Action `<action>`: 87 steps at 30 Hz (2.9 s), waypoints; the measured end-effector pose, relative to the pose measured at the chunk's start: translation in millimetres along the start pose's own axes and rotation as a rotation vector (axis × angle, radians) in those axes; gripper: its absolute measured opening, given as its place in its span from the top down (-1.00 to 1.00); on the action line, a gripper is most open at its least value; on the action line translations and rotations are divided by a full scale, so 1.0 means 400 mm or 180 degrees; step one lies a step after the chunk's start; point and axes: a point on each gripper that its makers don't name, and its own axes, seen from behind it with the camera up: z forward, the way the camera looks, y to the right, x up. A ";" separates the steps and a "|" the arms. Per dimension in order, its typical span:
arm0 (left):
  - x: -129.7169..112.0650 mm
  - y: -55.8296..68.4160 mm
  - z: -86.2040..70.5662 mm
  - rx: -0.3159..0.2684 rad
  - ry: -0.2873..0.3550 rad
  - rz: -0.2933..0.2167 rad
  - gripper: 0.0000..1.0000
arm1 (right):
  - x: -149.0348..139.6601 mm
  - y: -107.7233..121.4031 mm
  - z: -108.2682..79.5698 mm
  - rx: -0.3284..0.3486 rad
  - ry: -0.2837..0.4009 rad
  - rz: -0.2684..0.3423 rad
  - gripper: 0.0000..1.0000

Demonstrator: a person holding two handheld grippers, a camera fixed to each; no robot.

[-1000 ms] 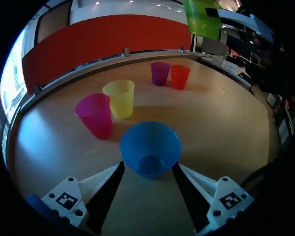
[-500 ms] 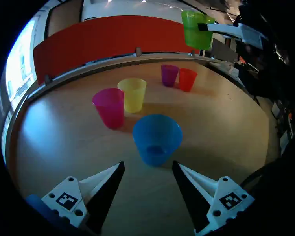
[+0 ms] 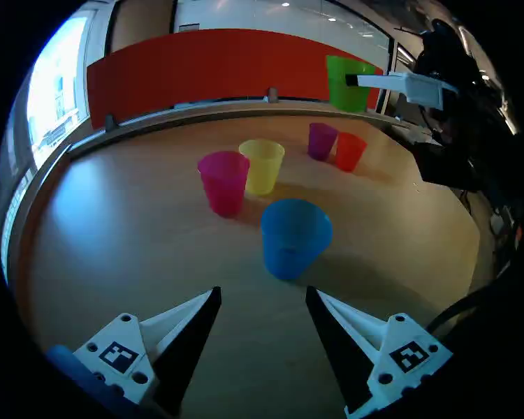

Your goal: Pour water

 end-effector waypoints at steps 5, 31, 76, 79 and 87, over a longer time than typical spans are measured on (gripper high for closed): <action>0.004 -0.008 -0.020 0.0061 0.0018 -0.0012 -0.79 | -0.035 0.020 0.036 -0.0022 -0.0083 0.0010 -0.73; 0.010 -0.006 -0.072 0.0225 0.0059 -0.0129 -0.79 | -0.184 0.083 0.203 -0.0048 -0.0531 0.0083 -0.73; 0.002 -0.028 -0.078 0.0333 0.0057 -0.0210 -0.79 | -0.338 0.108 0.344 -0.0128 -0.1231 0.0227 -0.73; 0.002 -0.029 -0.078 0.0335 0.0058 -0.0211 -0.79 | -0.338 0.109 0.343 -0.0132 -0.1238 0.0245 -0.73; 0.005 -0.029 -0.075 0.0332 0.0067 -0.0204 -0.79 | -0.347 0.106 0.330 -0.0143 -0.1290 0.0224 -0.74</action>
